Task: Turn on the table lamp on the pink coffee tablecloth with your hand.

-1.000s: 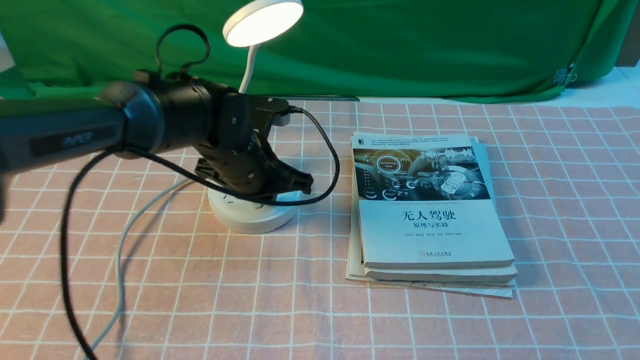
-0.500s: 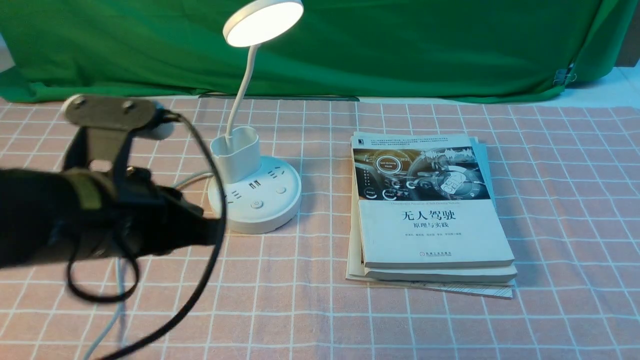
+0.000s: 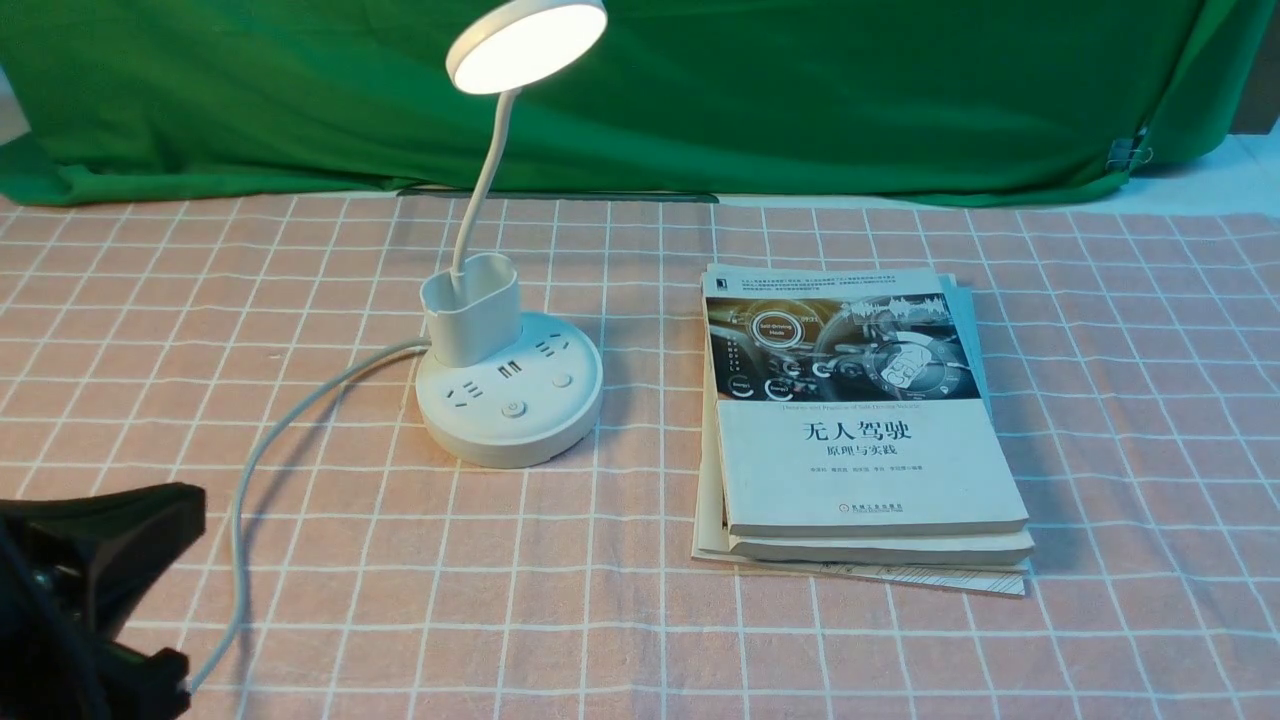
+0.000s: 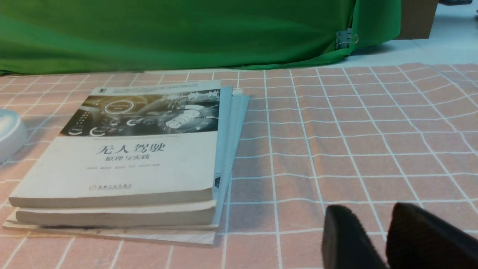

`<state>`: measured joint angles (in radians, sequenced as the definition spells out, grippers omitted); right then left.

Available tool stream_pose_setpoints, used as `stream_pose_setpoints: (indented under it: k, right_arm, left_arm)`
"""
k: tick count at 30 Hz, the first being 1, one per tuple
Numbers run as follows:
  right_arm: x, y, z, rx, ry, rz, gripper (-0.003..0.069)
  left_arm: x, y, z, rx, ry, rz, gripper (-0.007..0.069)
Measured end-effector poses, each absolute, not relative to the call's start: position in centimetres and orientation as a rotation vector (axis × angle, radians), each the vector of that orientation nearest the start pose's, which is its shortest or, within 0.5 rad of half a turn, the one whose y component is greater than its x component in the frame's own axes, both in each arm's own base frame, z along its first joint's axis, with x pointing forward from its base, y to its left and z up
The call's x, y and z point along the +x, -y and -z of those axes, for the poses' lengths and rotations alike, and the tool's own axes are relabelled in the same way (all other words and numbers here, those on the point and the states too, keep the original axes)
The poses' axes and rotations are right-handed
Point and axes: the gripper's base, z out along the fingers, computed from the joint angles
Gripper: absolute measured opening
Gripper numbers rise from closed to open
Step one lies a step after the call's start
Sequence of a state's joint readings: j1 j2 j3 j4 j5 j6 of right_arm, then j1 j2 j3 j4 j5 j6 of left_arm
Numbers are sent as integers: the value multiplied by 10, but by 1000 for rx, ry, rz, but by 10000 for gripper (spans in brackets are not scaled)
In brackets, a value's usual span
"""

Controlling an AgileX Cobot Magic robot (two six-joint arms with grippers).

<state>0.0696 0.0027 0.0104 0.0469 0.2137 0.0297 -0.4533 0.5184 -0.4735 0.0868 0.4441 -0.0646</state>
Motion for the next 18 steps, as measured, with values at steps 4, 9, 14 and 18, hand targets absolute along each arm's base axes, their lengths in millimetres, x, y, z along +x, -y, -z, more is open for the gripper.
stream_pose_setpoints:
  k: [4,9,14,18]
  right_arm:
    - [56,-5,-190,-2,-1712,-116,240]
    - [56,-5,-190,-2,-1713,-116,240]
    - [56,-5,-190,-2,-1713,-116,240]
    - [56,-5,-190,-2,-1713,-116,240]
  left_arm:
    - [95,39,-294,473,-1916,172,0]
    - [92,32,-287,457,-1824,100,0]
    - [77,23,-277,337,-1607,158,1]
    - [59,12,-245,143,-1540,224,1]
